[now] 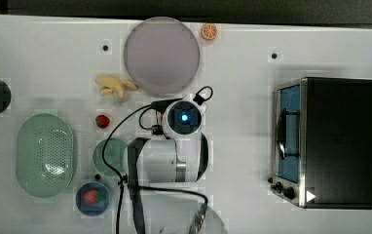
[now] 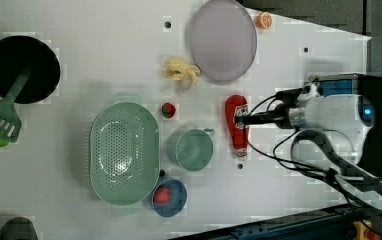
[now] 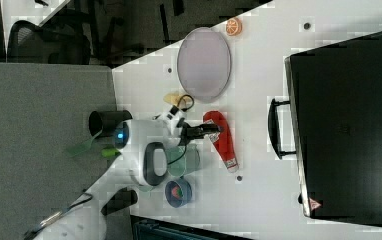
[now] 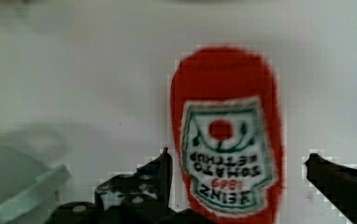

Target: Pick Ketchup from the table and place it in strainer.

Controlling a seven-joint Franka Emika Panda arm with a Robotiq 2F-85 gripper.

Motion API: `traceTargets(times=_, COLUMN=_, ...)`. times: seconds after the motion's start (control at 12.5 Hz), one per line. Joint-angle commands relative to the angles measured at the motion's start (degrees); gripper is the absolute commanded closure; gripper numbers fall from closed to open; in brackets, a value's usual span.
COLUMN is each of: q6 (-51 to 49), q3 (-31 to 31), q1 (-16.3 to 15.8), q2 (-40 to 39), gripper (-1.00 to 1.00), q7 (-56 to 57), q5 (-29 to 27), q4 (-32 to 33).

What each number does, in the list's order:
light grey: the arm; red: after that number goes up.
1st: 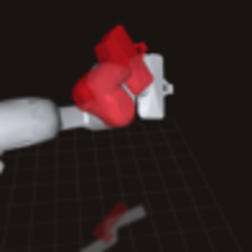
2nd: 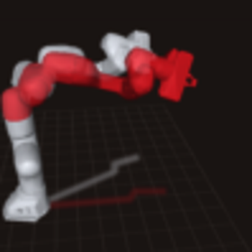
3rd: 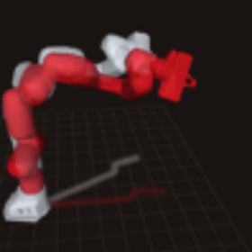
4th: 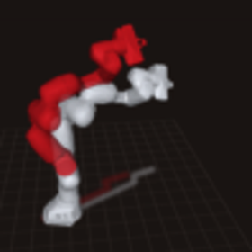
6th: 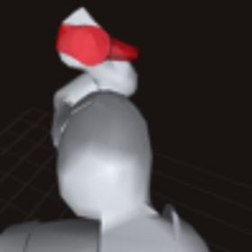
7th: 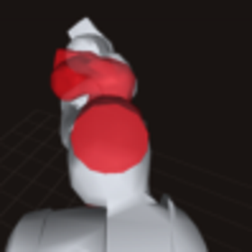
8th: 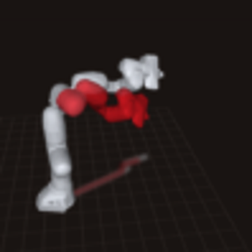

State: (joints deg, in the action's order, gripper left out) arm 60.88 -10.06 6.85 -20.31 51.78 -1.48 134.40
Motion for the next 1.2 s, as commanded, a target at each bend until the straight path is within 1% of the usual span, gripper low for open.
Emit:
traceTargets(times=0.08, q6=3.61, q3=0.24, q1=0.01, q2=-2.73, gripper=-0.93, q7=3.07, q5=-0.09, q4=1.11)
traceTargets(times=0.24, q6=4.65, q3=0.2, q1=-0.04, q2=-3.3, gripper=-0.43, q7=3.07, q5=-0.08, q4=0.94)
traceTargets(times=0.32, q6=4.64, q3=0.15, q1=-0.06, q2=-3.15, gripper=-0.25, q7=3.05, q5=-0.09, q4=0.99)
traceTargets(times=0.56, q6=3.93, q3=-0.03, q1=-0.13, q2=-0.02, gripper=-0.25, q7=3.06, q5=-0.09, q4=0.67)
traceTargets(times=0.72, q6=0.39, q3=-0.64, q1=-0.28, q2=4.75, gripper=-0.25, q7=2.88, q5=-0.1, q4=0.42)
traceTargets(times=0.96, q6=-10.74, q3=-2.6, q1=-0.5, q2=13.05, gripper=-0.25, q7=2.08, q5=-0.13, q4=-1.88)
traceTargets(times=1.2, q6=-22.47, q3=-4.72, q1=-0.91, q2=20.18, gripper=-0.25, q7=-2.84, q5=-0.15, q4=-5.57)
